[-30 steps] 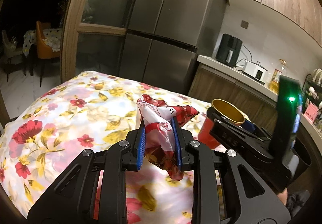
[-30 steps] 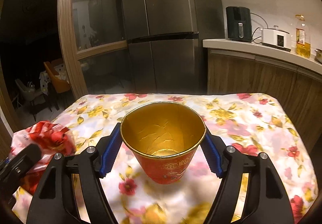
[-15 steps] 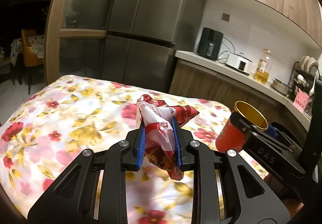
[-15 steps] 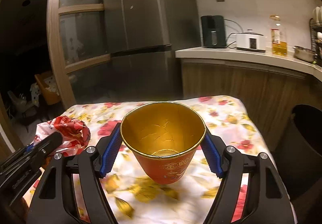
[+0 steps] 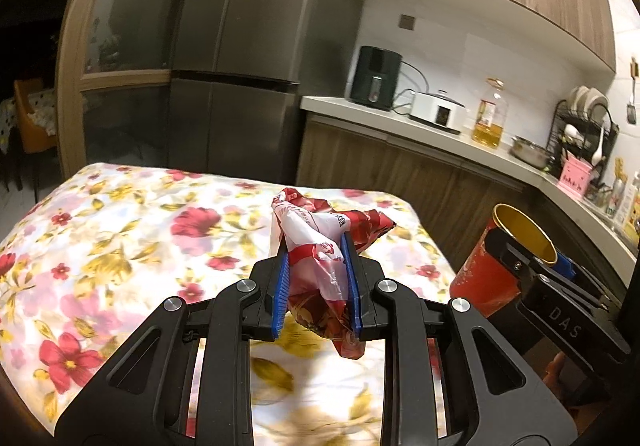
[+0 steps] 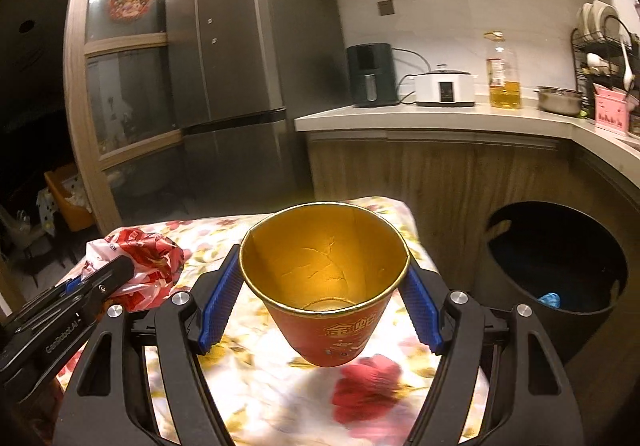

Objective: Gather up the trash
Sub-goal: 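Carry the snack bag and red cup over the black bin with both grippers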

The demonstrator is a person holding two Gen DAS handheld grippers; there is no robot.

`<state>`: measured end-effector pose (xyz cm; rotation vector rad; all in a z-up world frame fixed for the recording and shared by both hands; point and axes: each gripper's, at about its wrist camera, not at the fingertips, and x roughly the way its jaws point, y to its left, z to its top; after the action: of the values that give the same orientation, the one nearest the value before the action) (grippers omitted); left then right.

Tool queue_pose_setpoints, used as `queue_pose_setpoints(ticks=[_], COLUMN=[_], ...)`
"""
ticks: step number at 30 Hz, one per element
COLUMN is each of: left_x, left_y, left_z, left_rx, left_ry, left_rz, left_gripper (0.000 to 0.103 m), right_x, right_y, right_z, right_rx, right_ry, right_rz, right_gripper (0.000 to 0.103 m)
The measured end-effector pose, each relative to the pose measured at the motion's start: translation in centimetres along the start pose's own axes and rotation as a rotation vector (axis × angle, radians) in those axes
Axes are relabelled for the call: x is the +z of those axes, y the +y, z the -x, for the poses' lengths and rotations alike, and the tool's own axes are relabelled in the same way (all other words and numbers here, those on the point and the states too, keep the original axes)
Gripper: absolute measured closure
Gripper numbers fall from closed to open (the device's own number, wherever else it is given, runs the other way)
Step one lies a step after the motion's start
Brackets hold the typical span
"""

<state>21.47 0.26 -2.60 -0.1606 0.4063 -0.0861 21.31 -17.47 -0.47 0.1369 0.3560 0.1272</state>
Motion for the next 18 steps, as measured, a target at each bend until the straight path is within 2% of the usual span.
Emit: queue_pose_setpoints(ticks=[4, 18], left_x=[0.2, 0.6], left_y=[-2.9, -16.7], left_z=[-0.5, -3.9], left_rx=[-0.042, -0.315], left_ry=[0.0, -0.002], left_rz=[-0.038, -0.132], left_gripper=[0.08, 0.08], right_x=[0.2, 2.0], right_y=[-2.7, -15.5], right_z=[1.3, 5.1], right_rx=[-0.05, -0.302], right_ry=[-0.023, -0.099], right_rz=[-0.016, -0.12], right_gripper=[0.031, 0.031])
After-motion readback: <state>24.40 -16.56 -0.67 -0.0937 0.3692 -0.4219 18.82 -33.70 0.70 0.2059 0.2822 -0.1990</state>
